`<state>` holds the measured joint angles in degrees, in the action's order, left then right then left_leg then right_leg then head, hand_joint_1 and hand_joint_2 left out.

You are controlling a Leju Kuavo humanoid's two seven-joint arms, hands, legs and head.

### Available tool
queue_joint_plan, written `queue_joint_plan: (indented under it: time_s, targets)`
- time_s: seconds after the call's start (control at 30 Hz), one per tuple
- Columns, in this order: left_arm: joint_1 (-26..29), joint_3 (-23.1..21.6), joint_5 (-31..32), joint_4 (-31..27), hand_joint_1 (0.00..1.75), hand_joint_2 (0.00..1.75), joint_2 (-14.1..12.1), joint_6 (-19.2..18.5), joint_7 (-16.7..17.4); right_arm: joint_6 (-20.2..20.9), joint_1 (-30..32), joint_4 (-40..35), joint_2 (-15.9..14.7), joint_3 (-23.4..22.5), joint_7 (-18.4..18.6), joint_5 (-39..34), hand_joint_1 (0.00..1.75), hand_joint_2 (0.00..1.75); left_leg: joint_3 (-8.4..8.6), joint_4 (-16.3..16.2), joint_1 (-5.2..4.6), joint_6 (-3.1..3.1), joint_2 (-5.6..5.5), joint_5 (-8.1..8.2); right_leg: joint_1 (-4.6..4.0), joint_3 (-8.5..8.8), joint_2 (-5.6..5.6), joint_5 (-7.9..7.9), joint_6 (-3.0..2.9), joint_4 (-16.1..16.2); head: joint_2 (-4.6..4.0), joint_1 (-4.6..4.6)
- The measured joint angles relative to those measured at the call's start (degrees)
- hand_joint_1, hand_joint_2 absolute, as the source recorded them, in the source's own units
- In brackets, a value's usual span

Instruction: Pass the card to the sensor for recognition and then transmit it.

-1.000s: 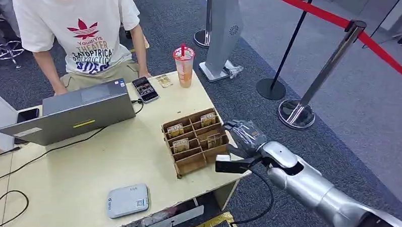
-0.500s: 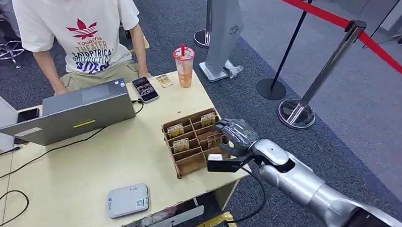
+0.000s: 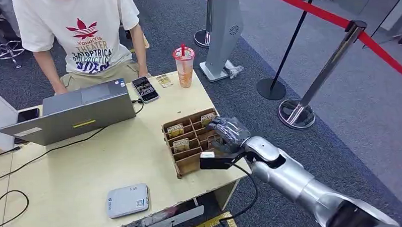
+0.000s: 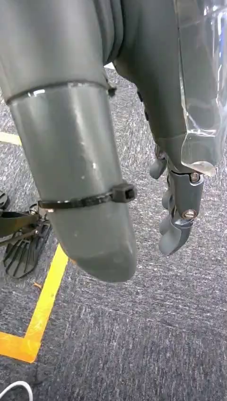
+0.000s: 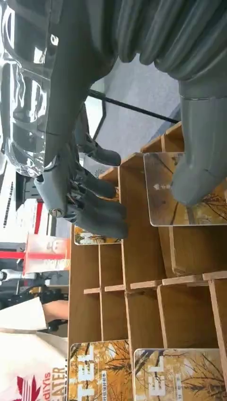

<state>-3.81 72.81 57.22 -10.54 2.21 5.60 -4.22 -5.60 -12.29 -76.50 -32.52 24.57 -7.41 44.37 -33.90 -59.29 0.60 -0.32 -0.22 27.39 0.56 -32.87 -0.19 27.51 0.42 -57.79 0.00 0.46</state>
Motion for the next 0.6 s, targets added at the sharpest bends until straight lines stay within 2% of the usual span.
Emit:
queue_joint_plan:
  time_s: [0.47, 0.6]
  targets:
    - [0.01, 0.00, 0.00, 0.00, 0.00, 0.00, -0.04, 0.07, 0.33, -0.35, 0.62, 1.07, 0.17, 0.59, 0.22, -0.15, 0.89, 1.75, 0.01, 0.00, 0.00, 0.00, 0.00, 0.00, 0.00, 0.00, 0.01, 0.00, 0.00, 0.00, 0.00, 0.00]
    - [0.02, 0.00, -0.04, 0.00, 0.00, 0.00, -0.11, 0.11, 0.33, -0.35, 0.67, 1.14, 0.15, 0.57, 0.31, -0.37, 0.96, 1.75, 0.02, 0.00, 0.00, 0.00, 0.01, 0.00, 0.00, 0.00, 0.01, 0.00, 0.00, 0.00, 0.00, 0.00]
